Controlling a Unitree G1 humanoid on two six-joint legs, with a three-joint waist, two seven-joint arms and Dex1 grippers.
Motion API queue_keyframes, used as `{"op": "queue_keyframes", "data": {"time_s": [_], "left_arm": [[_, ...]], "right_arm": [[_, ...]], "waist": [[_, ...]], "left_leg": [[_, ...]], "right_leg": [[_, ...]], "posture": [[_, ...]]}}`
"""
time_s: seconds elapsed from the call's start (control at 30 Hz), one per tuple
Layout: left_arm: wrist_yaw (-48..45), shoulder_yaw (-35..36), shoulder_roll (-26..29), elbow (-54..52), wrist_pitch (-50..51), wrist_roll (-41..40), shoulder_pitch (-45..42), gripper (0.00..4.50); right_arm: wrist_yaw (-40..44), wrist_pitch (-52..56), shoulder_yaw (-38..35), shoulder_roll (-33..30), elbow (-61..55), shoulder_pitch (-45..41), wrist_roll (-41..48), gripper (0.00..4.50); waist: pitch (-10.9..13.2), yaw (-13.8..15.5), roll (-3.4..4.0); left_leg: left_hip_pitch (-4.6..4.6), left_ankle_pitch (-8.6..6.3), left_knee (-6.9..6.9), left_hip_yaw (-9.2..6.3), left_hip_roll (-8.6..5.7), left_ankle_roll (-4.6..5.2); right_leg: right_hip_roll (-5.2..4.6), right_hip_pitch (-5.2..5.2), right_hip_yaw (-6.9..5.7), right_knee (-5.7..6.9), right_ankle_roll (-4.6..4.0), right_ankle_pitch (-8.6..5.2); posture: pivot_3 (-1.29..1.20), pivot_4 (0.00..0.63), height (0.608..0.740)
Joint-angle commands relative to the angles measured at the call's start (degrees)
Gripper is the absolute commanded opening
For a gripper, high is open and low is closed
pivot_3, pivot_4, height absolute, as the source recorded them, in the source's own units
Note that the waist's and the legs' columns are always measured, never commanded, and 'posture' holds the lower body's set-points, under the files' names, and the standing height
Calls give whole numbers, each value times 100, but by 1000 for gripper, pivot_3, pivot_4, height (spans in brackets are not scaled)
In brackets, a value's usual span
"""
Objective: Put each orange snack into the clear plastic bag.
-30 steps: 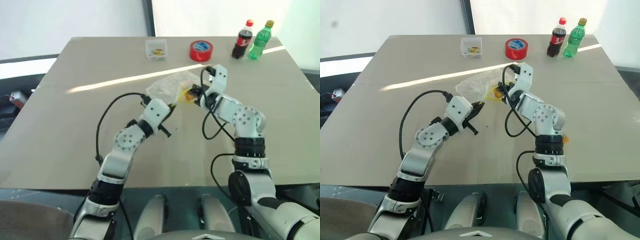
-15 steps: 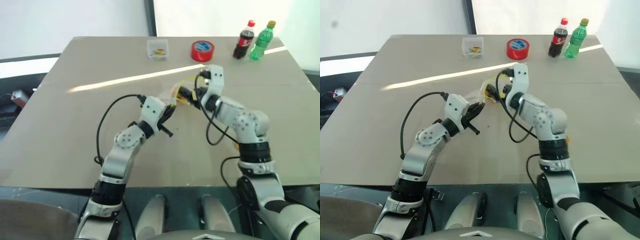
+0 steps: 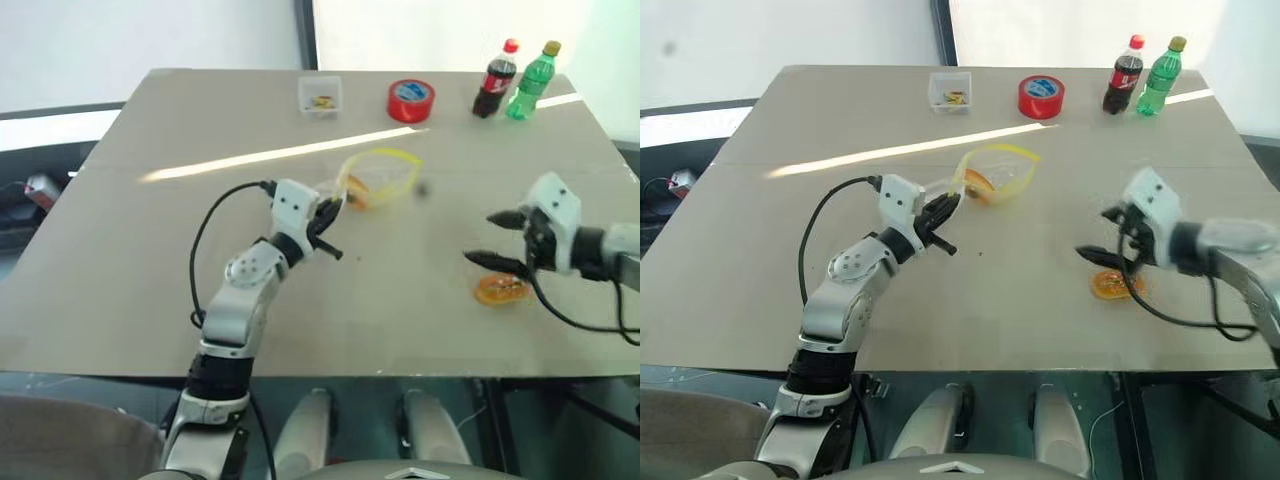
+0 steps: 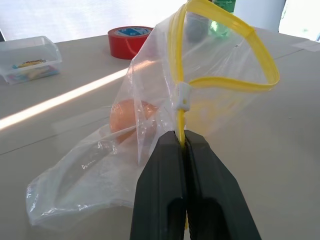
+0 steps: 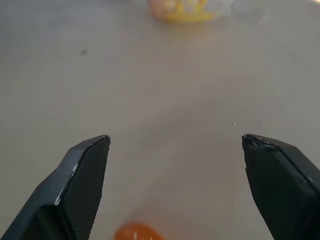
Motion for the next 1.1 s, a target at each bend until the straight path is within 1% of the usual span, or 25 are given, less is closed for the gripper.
{"op": "queue_keyframes", "data": {"time_s": [0.03,0.23,0.53,0.57,0.6,0.63,0.67,0.7,0.73,0.8,0.93,1.0,1.1], "left_arm": [[-22,-40,0,-64,-92,-45,-126,0],[-14,-30,34,-79,-52,-48,-151,0],[18,-62,49,-150,3,-27,-150,0],[22,-62,50,-153,6,-24,-147,0],[27,-61,52,-156,6,-19,-141,0],[32,-61,53,-158,7,-15,-137,0],[38,-63,52,-161,8,-11,-132,0],[44,-68,49,-164,7,-6,-127,0],[49,-72,47,-170,7,-1,-121,0],[58,-80,43,-178,9,3,-114,0],[55,-103,44,-177,13,9,-114,0],[53,-117,43,-180,16,14,-116,0],[43,-158,50,-177,8,26,-122,0]], "right_arm": [[616,-655,-12,-297,66,214,-310,4321],[960,-1121,219,-383,383,284,-800,4321],[1347,-2123,749,-439,1220,327,-1844,4321],[1353,-2209,746,-418,1281,327,-1907,4090],[1351,-2272,738,-389,1334,313,-1957,3761],[1376,-2316,736,-371,1366,302,-1985,3366],[1420,-2329,730,-368,1368,299,-1989,2793],[1438,-2301,714,-344,1361,276,-1974,2390],[1384,-2167,675,-268,1342,186,-1923,1816],[1315,-1943,595,-130,1284,1,-1785,1199],[1072,-1543,535,370,1035,-748,-1488,1199],[821,-1517,604,666,1016,-1112,-1579,1199],[291,-1696,603,1105,1009,-1425,-1793,1199]], "waist": [[0,0,0],[1,64,-2],[1,123,-2],[1,125,-2],[1,125,-2],[1,124,-2],[1,123,-2],[1,121,-2],[1,121,-2],[1,101,-2],[3,69,-5],[4,63,-1],[4,118,-4]], "left_leg": [[2,0,2,5,2,0],[6,0,11,4,8,0],[5,0,12,1,5,-2],[6,0,12,1,5,-2],[6,0,12,1,5,-2],[7,0,12,1,5,-2],[7,0,13,0,6,-2],[8,0,13,-1,6,-2],[10,0,12,-2,6,-2],[11,0,13,-4,6,-2],[22,0,13,-15,6,-2],[31,0,12,-13,6,-2],[34,0,12,-21,7,-2]], "right_leg": [[0,0,5,1,0,0],[0,7,5,2,2,0],[-4,13,2,-3,1,1],[-4,13,1,-3,1,1],[-4,14,1,-3,1,1],[-4,14,1,-2,1,1],[-4,14,2,-2,1,1],[-4,15,2,-2,1,1],[-4,17,2,-2,1,1],[-3,19,1,-2,1,1],[-3,27,5,0,1,1],[-2,28,15,2,1,1],[0,34,6,3,1,1]], "posture": [[0,150,740],[0,150,740],[0,150,740],[0,150,740],[0,150,740],[0,150,740],[0,150,740],[0,150,740],[0,150,740],[0,150,740],[0,150,740],[0,150,740],[0,150,740]]}}
